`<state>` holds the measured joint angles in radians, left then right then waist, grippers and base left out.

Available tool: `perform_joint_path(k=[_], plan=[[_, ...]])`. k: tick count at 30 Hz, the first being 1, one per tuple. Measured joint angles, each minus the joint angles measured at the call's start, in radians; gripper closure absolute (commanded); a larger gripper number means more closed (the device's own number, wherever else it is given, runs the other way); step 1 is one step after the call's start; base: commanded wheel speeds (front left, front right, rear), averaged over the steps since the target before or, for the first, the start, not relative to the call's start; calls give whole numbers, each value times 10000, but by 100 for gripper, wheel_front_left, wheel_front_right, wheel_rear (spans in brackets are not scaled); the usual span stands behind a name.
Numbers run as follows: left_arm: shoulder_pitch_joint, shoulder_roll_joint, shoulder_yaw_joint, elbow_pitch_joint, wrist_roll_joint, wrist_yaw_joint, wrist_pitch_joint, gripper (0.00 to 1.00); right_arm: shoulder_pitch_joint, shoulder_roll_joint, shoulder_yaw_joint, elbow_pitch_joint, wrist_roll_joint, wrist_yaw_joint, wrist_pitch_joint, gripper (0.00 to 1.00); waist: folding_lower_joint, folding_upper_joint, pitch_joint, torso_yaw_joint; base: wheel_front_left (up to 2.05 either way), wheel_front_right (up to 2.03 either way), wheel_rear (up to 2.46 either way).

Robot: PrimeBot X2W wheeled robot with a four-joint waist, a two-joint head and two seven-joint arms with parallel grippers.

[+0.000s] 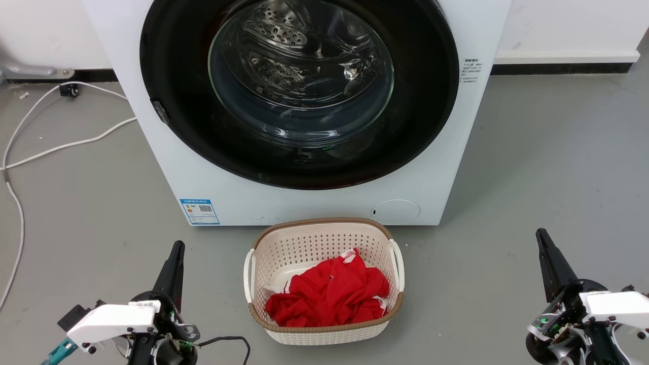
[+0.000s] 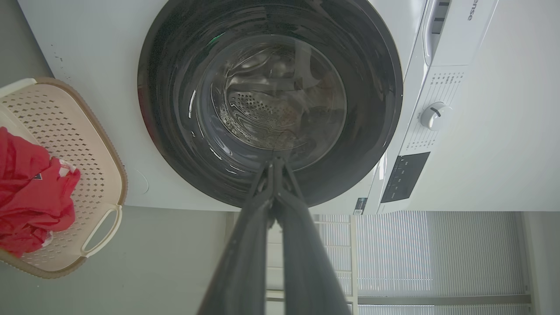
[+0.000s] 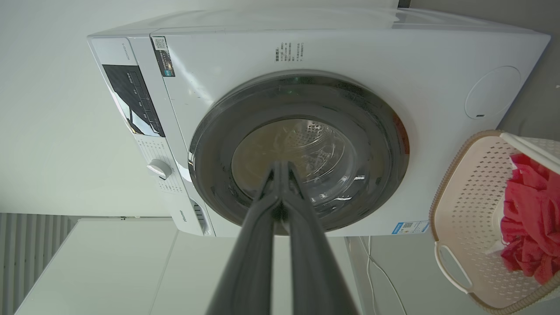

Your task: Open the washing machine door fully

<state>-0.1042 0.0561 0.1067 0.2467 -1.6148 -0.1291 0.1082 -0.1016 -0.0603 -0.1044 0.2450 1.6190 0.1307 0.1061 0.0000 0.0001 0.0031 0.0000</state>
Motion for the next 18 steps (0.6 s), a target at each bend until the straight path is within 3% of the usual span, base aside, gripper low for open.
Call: perform_joint_path(k=[14, 15, 18], plan=[[12, -10, 2, 29, 0, 2, 21, 100, 18, 12, -15, 23, -8, 2, 2, 100, 1, 0, 0, 0, 0, 0, 0], [53, -21, -6, 107, 0, 2, 21, 0, 66, 17, -12, 92, -8, 0, 2, 0, 0, 0, -1, 0, 0, 0, 0], [304, -71, -48, 307, 0, 12, 15, 0, 330, 40, 10, 282, -6, -2, -27, 0, 0, 0, 0, -1, 0, 0, 0]])
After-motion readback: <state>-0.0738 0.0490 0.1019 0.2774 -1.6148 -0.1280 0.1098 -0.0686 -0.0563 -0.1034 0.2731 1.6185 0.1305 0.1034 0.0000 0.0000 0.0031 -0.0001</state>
